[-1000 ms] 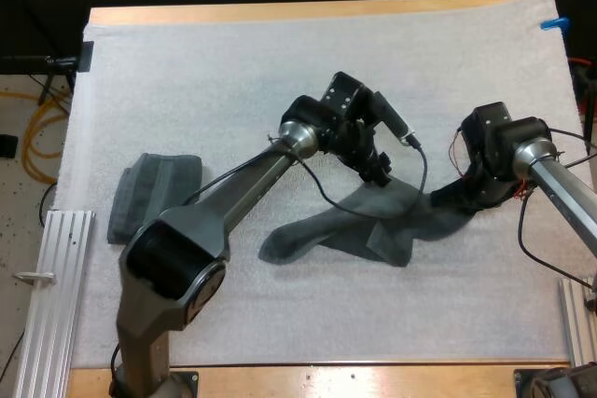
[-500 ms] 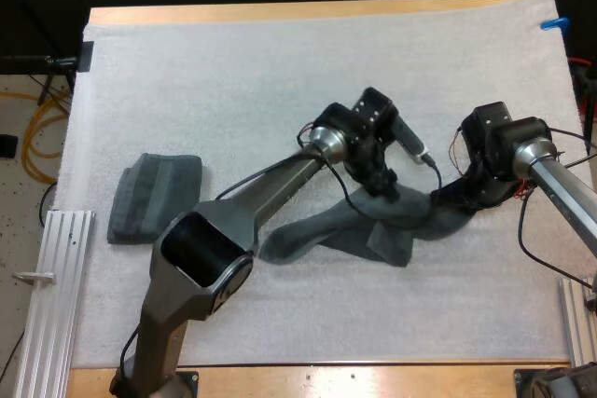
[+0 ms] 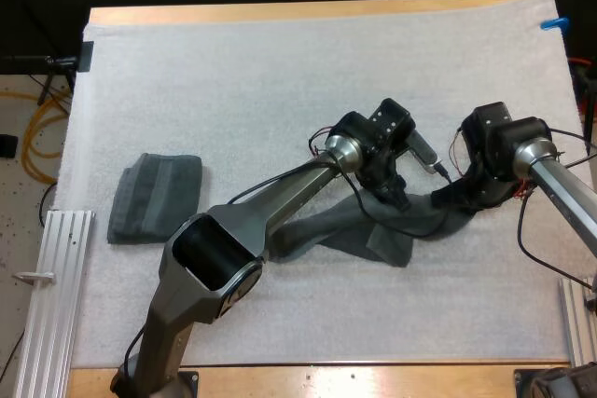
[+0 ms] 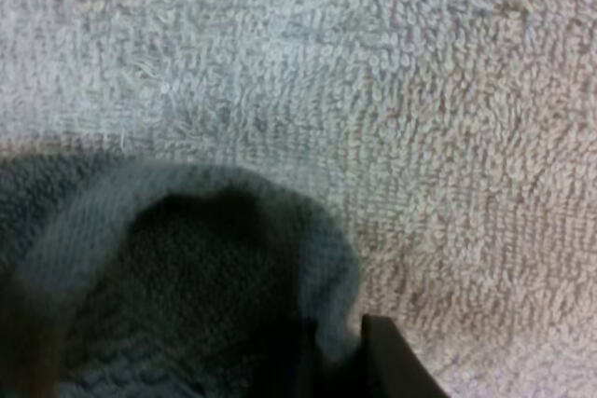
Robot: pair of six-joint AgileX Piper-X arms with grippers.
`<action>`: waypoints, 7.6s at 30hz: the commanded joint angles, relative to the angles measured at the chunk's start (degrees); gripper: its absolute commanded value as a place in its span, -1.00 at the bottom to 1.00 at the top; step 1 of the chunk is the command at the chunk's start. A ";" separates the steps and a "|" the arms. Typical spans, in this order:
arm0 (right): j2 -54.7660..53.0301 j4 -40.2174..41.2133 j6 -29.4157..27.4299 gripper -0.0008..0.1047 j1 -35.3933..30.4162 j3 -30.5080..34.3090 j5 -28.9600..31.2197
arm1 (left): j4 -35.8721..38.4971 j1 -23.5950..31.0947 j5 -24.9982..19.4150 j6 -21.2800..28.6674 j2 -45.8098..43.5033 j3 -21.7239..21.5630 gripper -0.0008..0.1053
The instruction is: Pick towel from pile fold and stack
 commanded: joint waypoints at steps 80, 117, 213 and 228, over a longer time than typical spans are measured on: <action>-14.10 -22.74 4.56 -0.99 9.65 -0.70 -3.29 | -19.30 16.79 5.92 -7.25 -44.52 35.97 -0.98; -4.60 -33.76 13.72 0.47 2.49 -7.85 -6.47 | -30.52 29.94 13.34 -5.48 -35.37 29.22 -0.12; -22.13 -49.79 45.02 -0.99 0.87 43.29 -40.80 | -15.56 29.94 26.80 -20.79 -53.87 64.18 0.34; -22.13 -49.79 45.02 -0.99 0.87 43.29 -40.83 | -21.65 29.94 41.03 -20.43 -39.33 64.18 0.34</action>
